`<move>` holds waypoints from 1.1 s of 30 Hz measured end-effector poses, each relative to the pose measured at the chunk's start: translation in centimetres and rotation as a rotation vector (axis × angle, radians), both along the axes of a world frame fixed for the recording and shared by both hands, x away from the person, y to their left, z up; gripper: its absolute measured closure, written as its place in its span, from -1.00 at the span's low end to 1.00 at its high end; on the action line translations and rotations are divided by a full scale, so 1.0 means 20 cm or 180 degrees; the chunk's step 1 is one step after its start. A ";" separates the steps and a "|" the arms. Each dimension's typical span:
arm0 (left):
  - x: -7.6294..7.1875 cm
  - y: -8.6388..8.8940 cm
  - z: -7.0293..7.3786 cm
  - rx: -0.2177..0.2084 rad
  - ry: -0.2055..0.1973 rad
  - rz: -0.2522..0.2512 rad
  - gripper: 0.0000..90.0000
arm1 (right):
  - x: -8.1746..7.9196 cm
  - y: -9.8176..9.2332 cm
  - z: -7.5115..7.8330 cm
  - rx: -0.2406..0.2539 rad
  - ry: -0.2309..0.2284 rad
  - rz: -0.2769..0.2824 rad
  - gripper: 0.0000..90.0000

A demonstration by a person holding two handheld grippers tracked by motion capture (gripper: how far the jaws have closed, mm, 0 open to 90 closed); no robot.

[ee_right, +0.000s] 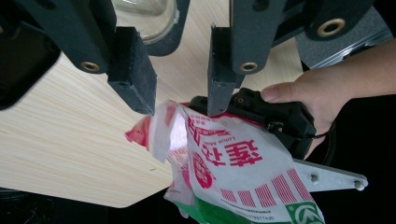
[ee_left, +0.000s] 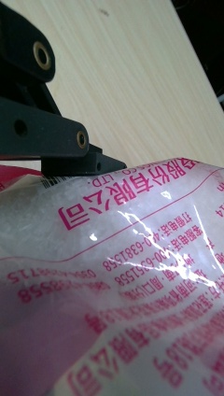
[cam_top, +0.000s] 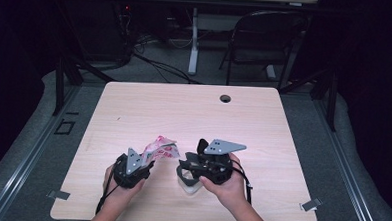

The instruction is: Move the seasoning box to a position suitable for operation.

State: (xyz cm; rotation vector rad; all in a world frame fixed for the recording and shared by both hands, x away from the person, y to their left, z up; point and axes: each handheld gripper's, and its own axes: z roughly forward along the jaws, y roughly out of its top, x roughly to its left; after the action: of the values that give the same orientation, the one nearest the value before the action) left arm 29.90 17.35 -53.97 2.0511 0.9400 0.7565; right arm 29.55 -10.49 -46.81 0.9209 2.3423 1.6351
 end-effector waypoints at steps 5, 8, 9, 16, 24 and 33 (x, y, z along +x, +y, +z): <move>0.02 0.00 0.02 -0.0008 -0.0025 -0.0012 0.36 | -0.01 -0.04 0.00 0.0018 -0.0005 -0.0092 0.36; 0.04 0.00 0.02 -0.0023 -0.0038 -0.0023 0.36 | -0.02 -0.07 0.00 -0.0008 -0.0012 -0.0137 0.36; 0.04 0.00 0.02 -0.0020 -0.0045 -0.0024 0.36 | -0.02 -0.07 0.00 0.0021 -0.0007 -0.0155 0.36; 0.07 -0.02 0.02 0.0034 -0.0072 -0.0066 0.36 | -0.03 -0.13 0.00 0.0015 -0.0007 -0.0251 0.35; 0.06 -0.06 0.02 0.0363 -0.0237 -0.0123 0.36 | -0.04 -0.14 0.00 -0.0023 -0.0050 -0.0316 0.34; 0.04 -0.08 0.01 0.0460 -0.0268 -0.0159 0.36 | -0.05 -0.14 0.02 0.0003 -0.0118 -0.0282 0.31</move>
State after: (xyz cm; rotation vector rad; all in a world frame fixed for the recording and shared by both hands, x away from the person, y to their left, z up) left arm 30.77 15.72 -53.78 2.1406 0.8046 0.8995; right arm 28.53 -13.31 -46.46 0.9712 2.2432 1.6054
